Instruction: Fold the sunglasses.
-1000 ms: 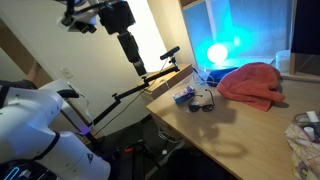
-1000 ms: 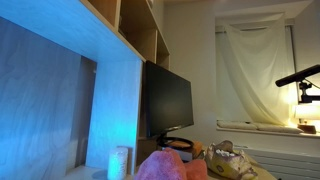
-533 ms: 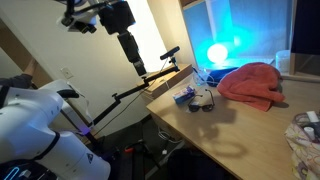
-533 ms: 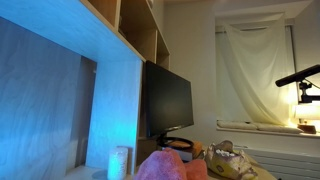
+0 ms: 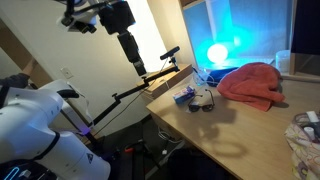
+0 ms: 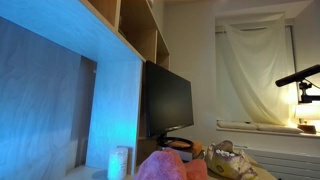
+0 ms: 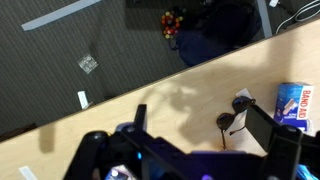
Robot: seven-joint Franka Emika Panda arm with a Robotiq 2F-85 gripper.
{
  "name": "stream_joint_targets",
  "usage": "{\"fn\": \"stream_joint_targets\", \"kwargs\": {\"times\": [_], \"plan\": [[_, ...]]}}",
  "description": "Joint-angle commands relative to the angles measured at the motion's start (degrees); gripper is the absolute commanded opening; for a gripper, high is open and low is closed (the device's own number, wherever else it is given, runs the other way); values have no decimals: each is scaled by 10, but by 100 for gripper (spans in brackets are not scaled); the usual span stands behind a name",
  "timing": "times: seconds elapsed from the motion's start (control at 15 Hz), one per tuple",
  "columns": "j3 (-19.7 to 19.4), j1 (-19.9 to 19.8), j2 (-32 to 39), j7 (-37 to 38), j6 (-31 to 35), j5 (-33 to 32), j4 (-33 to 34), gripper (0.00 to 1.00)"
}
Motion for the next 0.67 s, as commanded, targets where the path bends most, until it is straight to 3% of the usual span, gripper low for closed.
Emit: {"fn": "stream_joint_targets", "kwargs": {"times": [0.0,0.6], "plan": [[19,6,9,8,3,-15,7,100],[147,70,92,50,4,-75,99,100]]}}
